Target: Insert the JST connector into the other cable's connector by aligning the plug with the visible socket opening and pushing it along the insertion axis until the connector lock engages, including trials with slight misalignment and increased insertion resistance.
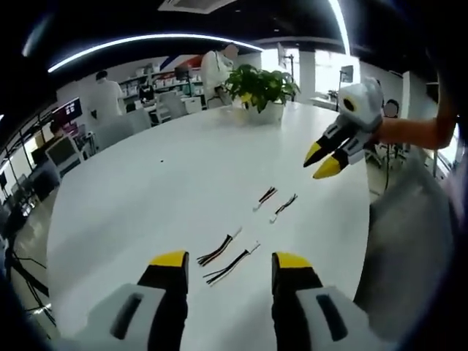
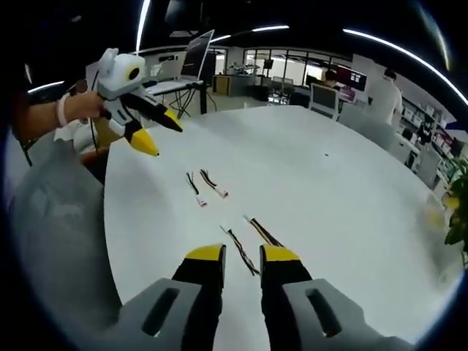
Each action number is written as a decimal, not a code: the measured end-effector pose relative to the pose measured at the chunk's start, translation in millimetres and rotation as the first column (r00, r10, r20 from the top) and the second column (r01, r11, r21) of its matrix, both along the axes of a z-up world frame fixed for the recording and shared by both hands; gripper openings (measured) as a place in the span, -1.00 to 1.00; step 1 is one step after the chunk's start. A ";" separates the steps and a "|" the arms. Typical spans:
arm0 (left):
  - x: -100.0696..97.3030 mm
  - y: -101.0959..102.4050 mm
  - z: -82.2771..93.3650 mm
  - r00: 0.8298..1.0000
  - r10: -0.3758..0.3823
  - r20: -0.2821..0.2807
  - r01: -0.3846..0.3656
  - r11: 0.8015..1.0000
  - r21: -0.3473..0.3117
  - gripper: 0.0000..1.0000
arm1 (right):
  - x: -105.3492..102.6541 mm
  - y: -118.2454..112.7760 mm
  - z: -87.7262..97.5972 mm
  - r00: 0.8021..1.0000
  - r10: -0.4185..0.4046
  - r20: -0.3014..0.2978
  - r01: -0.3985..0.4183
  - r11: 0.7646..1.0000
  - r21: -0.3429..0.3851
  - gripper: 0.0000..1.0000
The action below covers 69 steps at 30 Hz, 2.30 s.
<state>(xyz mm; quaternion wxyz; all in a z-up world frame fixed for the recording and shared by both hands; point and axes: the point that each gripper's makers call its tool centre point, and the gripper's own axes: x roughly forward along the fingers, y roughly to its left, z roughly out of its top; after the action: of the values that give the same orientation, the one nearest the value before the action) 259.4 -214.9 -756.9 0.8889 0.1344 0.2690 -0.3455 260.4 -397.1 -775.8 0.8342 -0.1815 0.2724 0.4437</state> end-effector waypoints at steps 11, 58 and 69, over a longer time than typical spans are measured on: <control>27.5 -11.6 2.3 1.000 -0.030 -0.003 0.030 0.997 -0.073 -0.18 | 19.4 11.2 -7.2 0.998 0.054 -0.012 -0.054 0.998 0.022 -0.77; 58.7 -48.2 -67.1 0.956 -0.277 -0.098 0.263 0.955 -0.140 -0.49 | 47.3 46.1 -61.3 0.909 0.411 -0.072 -0.404 0.910 0.098 -0.62; 57.4 -56.7 -72.6 0.943 -0.317 -0.100 0.295 0.937 -0.185 -0.50 | 50.4 50.8 -66.8 0.897 0.435 -0.075 -0.422 0.895 0.146 -0.70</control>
<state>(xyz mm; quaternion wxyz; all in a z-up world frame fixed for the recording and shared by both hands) 316.8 -271.6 -829.5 0.8133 0.0772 0.2711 -0.5091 310.8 -346.3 -842.6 0.7100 -0.1607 0.2408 0.6420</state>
